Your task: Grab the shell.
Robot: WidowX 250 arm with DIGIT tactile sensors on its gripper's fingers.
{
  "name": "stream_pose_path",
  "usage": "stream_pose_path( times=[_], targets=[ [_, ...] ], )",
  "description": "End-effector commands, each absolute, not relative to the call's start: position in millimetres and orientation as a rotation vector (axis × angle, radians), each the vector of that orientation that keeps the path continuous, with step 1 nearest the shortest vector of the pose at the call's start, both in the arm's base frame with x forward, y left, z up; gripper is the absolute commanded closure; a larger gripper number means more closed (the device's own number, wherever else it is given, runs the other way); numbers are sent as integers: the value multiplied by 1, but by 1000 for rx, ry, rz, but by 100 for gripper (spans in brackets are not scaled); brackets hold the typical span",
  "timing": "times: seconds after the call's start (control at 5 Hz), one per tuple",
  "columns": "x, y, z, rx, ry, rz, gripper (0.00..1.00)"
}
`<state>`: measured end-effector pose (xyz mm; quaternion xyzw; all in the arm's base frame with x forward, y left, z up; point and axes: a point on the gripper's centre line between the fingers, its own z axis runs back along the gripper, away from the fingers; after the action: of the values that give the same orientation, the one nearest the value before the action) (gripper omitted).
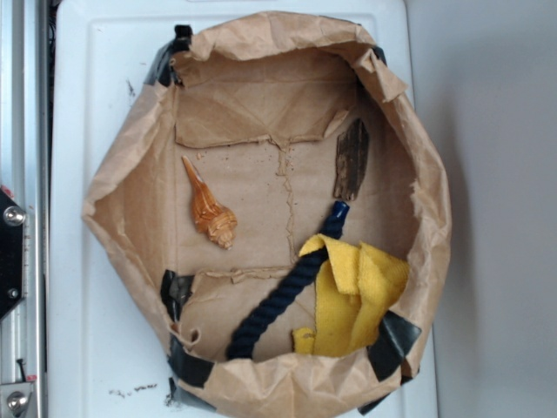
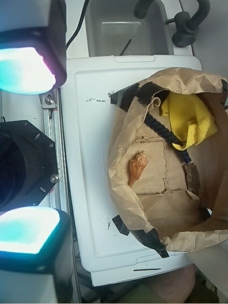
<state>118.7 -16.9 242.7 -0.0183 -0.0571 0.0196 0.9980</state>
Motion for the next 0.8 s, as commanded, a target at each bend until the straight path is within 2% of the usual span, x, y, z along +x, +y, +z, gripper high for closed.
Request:
stream_pose_path(
  times=[0.0, 0.2, 0.4, 0.6],
  targets=[
    [119, -17, 243, -37, -114, 39, 0],
    [151, -20, 245, -84, -140, 12, 0],
    [173, -15, 241, -91, -148, -14, 0],
    [199, 3, 228, -98, -150, -190, 0]
  ],
)
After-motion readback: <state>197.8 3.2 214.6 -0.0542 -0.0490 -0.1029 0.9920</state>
